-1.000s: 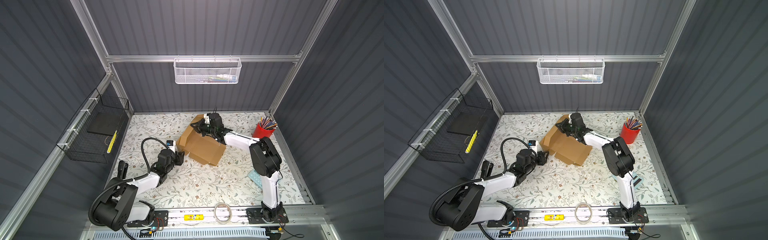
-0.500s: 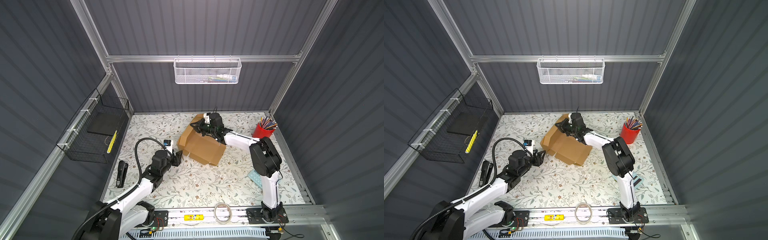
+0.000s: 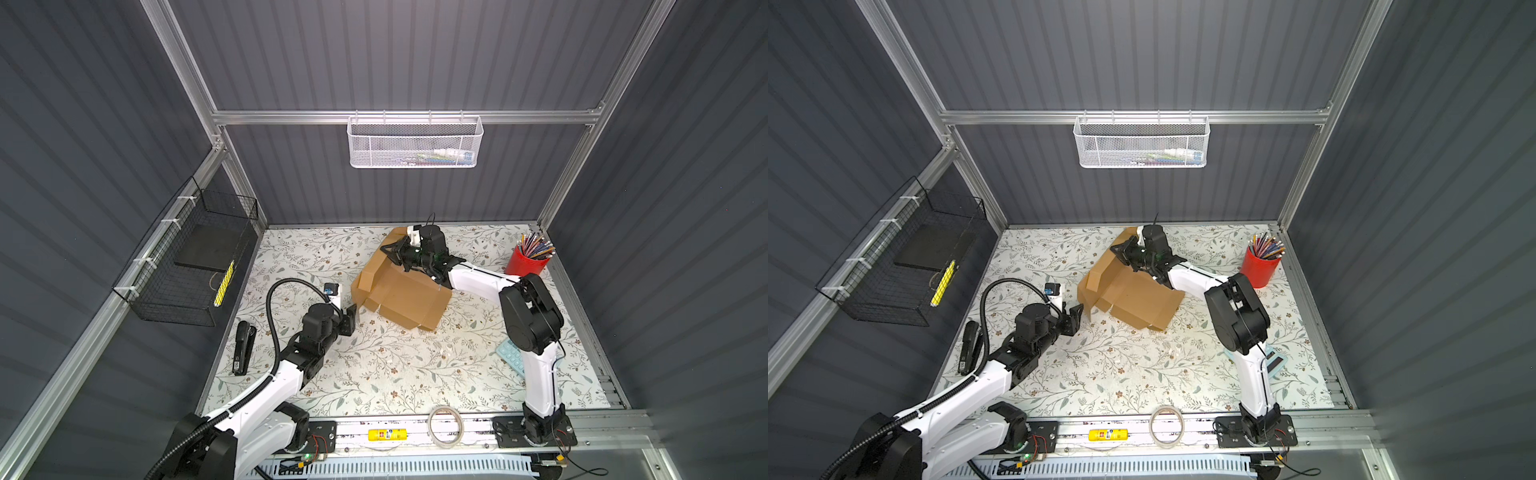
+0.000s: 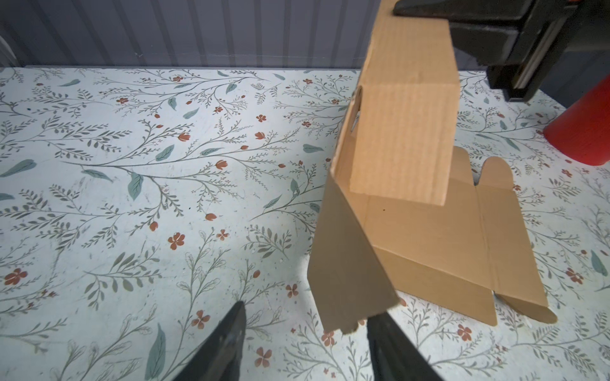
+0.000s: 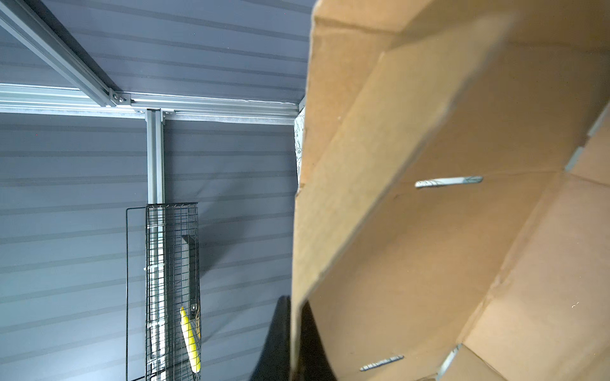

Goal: Fold the paper box

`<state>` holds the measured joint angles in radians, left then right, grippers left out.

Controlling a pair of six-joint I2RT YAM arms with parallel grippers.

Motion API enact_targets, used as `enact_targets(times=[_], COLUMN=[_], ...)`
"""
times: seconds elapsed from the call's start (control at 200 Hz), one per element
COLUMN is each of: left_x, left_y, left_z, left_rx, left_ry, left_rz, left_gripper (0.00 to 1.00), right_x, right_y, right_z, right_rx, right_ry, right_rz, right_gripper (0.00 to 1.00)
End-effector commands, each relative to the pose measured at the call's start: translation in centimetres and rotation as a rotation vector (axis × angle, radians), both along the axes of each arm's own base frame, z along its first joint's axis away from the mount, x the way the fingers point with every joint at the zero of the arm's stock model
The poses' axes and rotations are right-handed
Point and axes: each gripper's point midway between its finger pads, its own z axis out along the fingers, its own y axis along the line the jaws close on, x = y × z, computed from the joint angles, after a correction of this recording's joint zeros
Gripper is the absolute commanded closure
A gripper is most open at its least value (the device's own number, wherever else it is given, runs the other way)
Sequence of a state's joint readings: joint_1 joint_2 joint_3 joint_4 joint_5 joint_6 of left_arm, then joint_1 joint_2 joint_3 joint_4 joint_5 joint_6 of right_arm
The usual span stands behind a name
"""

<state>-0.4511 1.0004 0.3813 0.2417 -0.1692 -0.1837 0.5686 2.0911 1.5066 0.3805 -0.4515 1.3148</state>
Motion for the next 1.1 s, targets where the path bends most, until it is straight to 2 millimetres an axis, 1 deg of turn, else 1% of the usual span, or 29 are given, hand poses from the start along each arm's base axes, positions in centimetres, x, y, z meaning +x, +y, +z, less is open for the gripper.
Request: enact_targets(times=[0.0,0.16,0.245,0.34,0.4,0.49,0.63,0.72,0.835,1.091], left_x=[0.0,-0.5,-0.4,0.1,0.7,1.8,3.7,4.5,5.0,5.5], left_y=[1.1,1.9,1.8,1.4,1.0,-0.1,-1.6,-2.7,-3.8,-5.0], left_z=[1.0,1.9,1.8,1.5,0.9,0.2,-0.4,-0.8,-1.2,-1.4], left_rx=[0.018,0.023,0.027,0.036,0.048,0.056,0.066,0.064,0.048,0.01], left_ry=[-0.005,-0.017,-0.011,-0.001,0.015,0.025,0.018,0.017,0.017,0.009], left_rz=[0.057,0.089,0.083,0.075,0.064,0.029,-0.013,-0.05,-0.096,-0.133], left_gripper=[0.39,0.37,0.36,0.36,0.36,0.37,0.38,0.38,0.39,0.42], right_x=[0.2,0.3,0.4,0.4,0.4,0.4,0.3,0.4,0.5,0.5], right_y=[-0.2,-0.4,-0.5,-0.6,-0.6,-0.6,-0.6,-0.7,-0.7,-0.6], right_z=[0.6,0.4,0.4,0.6,0.6,0.8,0.8,0.8,0.9,0.8], right_rx=[0.023,0.026,0.029,0.032,0.032,0.033,0.03,0.028,0.028,0.029], right_ry=[-0.015,-0.01,-0.008,-0.012,-0.012,-0.015,-0.015,-0.016,-0.017,-0.014], right_rz=[0.006,0.005,0.003,0.001,0.002,0.003,0.003,0.001,-0.001,-0.003], right_gripper=[1.0,1.0,1.0,1.0,1.0,1.0,1.0,1.0,1.0,1.0])
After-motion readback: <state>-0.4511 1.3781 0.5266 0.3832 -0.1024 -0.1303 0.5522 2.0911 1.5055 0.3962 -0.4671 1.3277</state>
